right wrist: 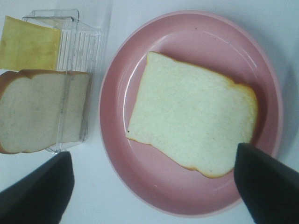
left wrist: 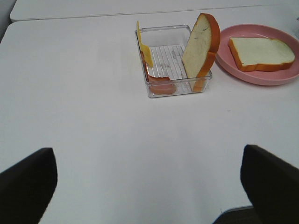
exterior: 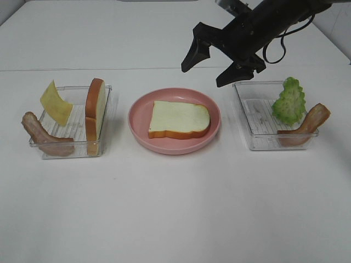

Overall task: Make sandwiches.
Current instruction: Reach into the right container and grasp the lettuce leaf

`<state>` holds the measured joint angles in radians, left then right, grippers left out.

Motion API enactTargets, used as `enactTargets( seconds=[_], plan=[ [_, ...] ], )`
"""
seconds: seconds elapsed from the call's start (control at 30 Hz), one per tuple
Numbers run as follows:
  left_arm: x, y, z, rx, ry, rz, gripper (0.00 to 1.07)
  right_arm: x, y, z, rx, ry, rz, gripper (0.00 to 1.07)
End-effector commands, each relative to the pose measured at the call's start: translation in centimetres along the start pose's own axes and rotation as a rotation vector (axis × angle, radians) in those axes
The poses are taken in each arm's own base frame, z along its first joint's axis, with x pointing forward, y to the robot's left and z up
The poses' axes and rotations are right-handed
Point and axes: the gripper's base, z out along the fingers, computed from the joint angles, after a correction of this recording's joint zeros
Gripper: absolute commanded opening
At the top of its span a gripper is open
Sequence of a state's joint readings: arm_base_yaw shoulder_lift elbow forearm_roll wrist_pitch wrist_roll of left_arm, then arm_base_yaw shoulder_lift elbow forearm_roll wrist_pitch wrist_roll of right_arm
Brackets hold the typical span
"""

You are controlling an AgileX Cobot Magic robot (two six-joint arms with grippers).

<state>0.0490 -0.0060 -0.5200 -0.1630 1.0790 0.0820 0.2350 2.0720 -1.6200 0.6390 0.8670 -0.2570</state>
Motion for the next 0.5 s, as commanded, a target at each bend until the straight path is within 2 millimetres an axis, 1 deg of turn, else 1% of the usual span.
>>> enactTargets(
  seconds=[0.03,0.07,0.13,0.17,0.2,0.23,0.27,0.33,0.37,0.4,0.43,0.47,0.5],
  plan=[
    [0.2,0.0,-0.1,0.002,-0.014,-0.002,1.02,-0.3,0.4,-2.8,0.109,-0.005,-0.003,0.95],
    [0.2,0.0,-0.1,0.002,-0.014,-0.002,1.02,-0.3,0.4,-2.8,0.109,-0.005,-0.003,0.95],
    [0.2,0.0,-0.1,0.002,-0.014,-0.002,1.02,-0.9,-0.1,-5.4,0.33,0.036,-0.009,0.94],
    [0.2,0.0,-0.1,0.002,-0.014,-0.002,1.02,-0.9,-0.1,-5.4,0.33,0.036,-0.009,0.94],
    [0.2,0.0,-0.1,0.002,-0.014,-0.001,1.02,-1.0,-0.4,-6.0,0.39,0.045,-0.01,0.94],
    [0.2,0.0,-0.1,0.002,-0.014,-0.001,1.02,-1.3,-0.9,-7.1,0.486,0.048,-0.005,0.94],
    [0.2,0.0,-0.1,0.002,-0.014,-0.001,1.02,-1.3,-0.9,-7.1,0.486,0.048,-0.005,0.94],
    [0.2,0.0,-0.1,0.002,-0.014,-0.001,1.02,-1.5,-2.0,-8.4,0.561,0.061,0.003,0.94],
    [0.2,0.0,-0.1,0.002,-0.014,-0.001,1.02,-1.5,-2.0,-8.4,0.561,0.061,0.003,0.94],
    [0.2,0.0,-0.1,0.002,-0.014,-0.001,1.02,-1.6,-2.5,-8.8,0.567,0.06,0.014,0.94],
    [0.2,0.0,-0.1,0.002,-0.014,-0.001,1.02,-1.6,-3.6,-9.3,0.573,0.063,0.04,0.94],
    [0.2,0.0,-0.1,0.002,-0.014,-0.001,1.02,-1.6,-3.6,-9.3,0.573,0.063,0.04,0.94],
    [0.2,0.0,-0.1,0.002,-0.014,-0.001,1.02,-1.6,-4.4,-9.7,0.577,0.064,0.06,0.94]
  ],
)
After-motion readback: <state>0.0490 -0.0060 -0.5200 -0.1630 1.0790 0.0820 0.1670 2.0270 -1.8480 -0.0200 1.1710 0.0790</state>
